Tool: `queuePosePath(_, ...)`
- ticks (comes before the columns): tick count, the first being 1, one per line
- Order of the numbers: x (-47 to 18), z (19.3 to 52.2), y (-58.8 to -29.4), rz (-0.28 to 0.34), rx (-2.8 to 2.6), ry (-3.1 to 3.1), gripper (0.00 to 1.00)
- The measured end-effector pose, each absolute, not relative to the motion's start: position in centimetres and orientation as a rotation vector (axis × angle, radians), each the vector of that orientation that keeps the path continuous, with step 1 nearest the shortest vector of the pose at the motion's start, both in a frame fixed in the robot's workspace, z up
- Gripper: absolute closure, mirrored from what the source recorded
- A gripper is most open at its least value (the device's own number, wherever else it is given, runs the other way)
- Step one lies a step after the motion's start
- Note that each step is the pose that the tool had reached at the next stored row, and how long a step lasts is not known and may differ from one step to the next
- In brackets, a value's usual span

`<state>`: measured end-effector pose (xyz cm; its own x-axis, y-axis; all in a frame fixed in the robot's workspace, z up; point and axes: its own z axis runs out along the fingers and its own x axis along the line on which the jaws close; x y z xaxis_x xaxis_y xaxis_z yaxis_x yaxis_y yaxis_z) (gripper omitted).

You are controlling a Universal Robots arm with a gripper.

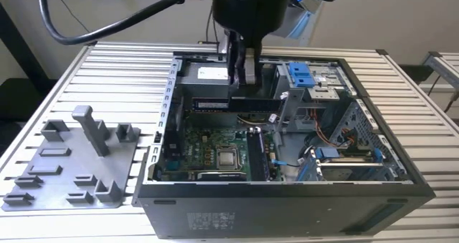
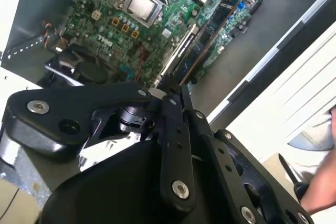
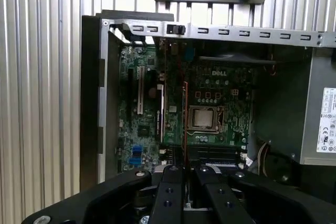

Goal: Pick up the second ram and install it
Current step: 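Pick up the second ram and move it above second insertion slot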

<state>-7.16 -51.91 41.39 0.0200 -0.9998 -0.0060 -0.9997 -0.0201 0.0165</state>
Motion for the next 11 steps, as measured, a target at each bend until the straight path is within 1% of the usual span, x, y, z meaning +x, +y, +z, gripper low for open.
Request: queuePosePath(11, -3.6, 41.4, -51.9, -0.025, 2.238, -2.194, 0.86)
